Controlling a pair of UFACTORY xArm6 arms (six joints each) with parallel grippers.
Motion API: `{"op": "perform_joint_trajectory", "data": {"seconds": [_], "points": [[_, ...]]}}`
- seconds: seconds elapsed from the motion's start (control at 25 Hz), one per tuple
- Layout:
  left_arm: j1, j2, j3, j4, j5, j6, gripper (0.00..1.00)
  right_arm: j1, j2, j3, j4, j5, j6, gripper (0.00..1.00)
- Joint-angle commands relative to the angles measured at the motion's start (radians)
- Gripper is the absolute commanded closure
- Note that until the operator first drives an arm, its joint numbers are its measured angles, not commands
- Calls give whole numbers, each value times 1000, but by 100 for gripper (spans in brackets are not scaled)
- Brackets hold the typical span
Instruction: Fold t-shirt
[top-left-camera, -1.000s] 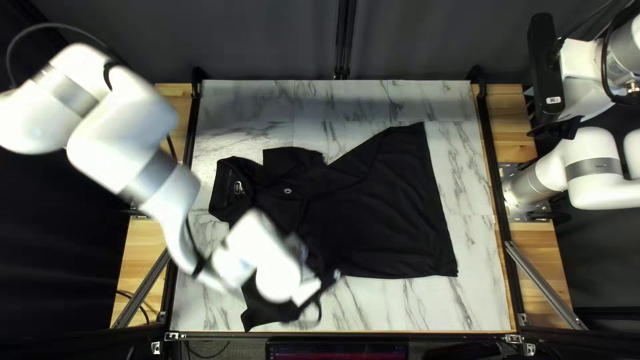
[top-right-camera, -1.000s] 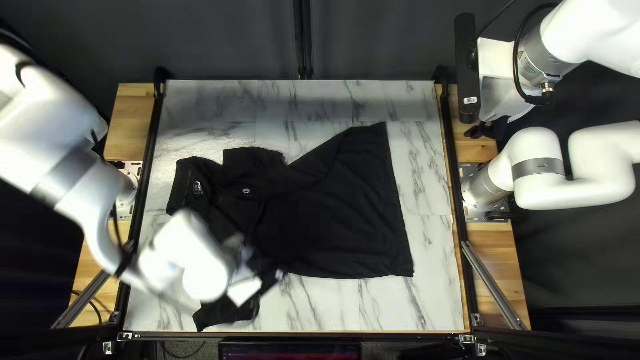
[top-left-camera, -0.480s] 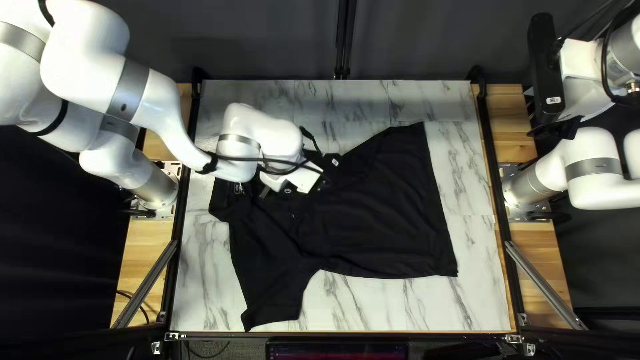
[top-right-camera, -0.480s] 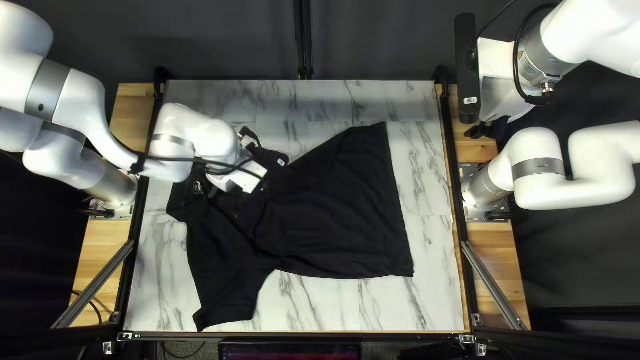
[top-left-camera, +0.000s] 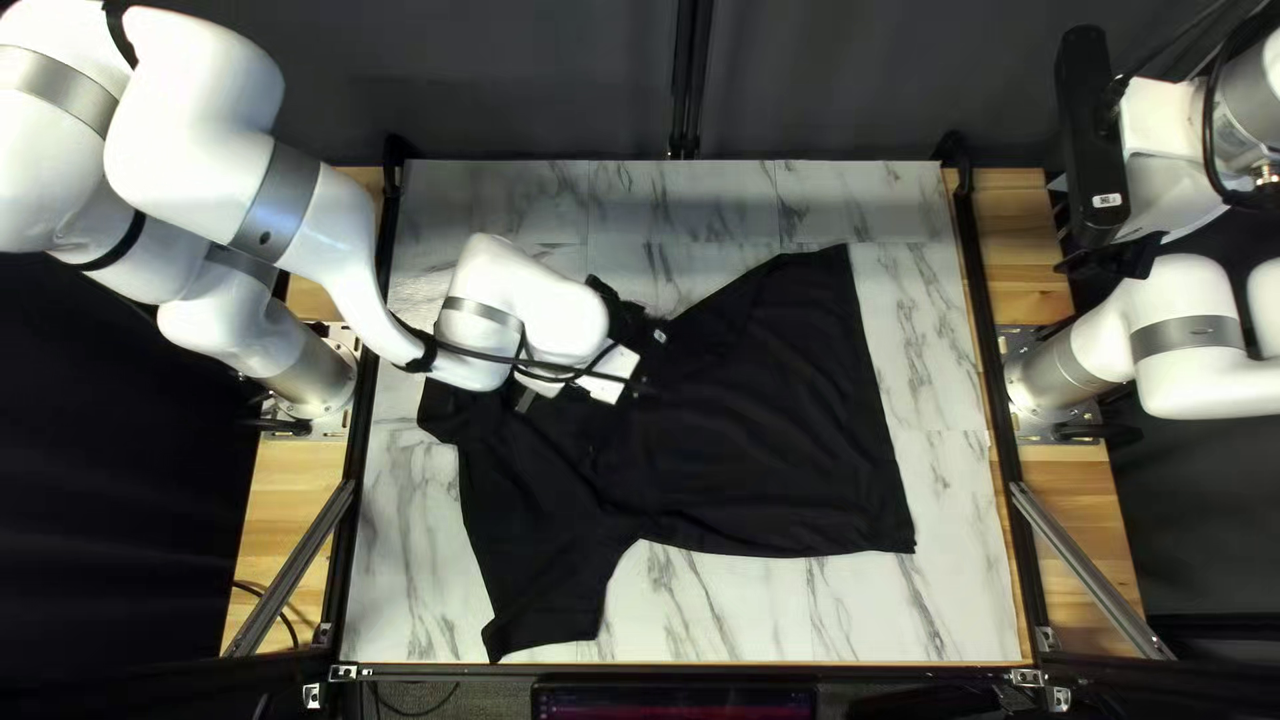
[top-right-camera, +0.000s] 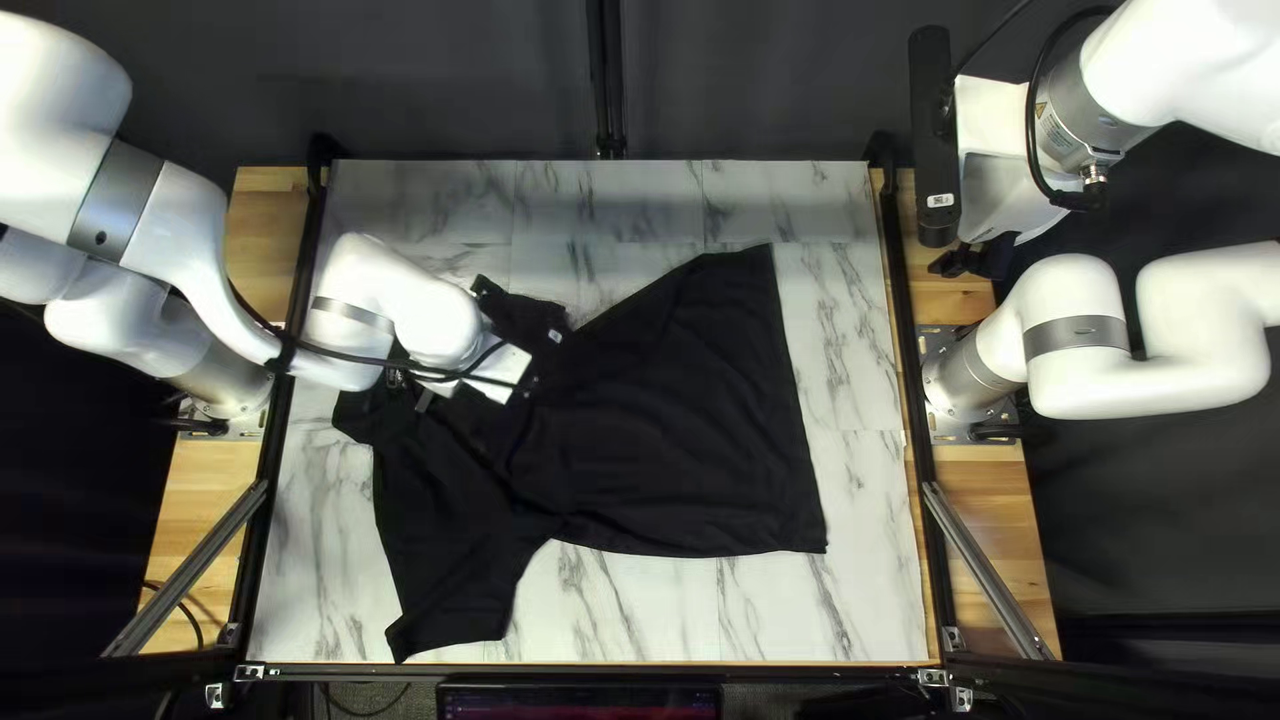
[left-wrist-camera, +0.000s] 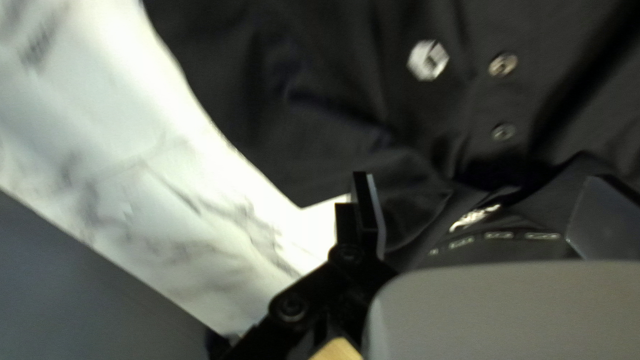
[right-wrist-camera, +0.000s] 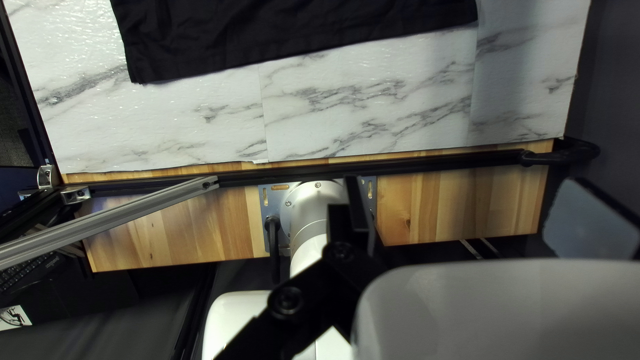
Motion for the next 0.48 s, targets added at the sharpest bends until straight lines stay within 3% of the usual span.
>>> {"op": "perform_joint_trajectory", "data": {"seconds": [0.04,0.24,0.28,0.32,0.36,0.4,0.44,0.48], "points": [[53,29,46,25,-54,-61,0,0,0,0,0,0,0,0],[91,57,79,17,-103,-79,0,0,0,0,0,0,0,0],[92,66,78,11,-110,-78,6,0,0,0,0,0,0,0],[92,72,76,5,-114,-77,20,0,0,0,0,0,0,0],[92,81,74,1,-120,-76,44,0,0,0,0,0,0,0],[93,87,73,-4,-124,-73,84,0,0,0,0,0,0,0],[93,89,73,-7,-126,-71,100,0,0,0,0,0,0,0],[92,89,75,-12,-129,-68,100,0,0,0,0,0,0,0]]}}
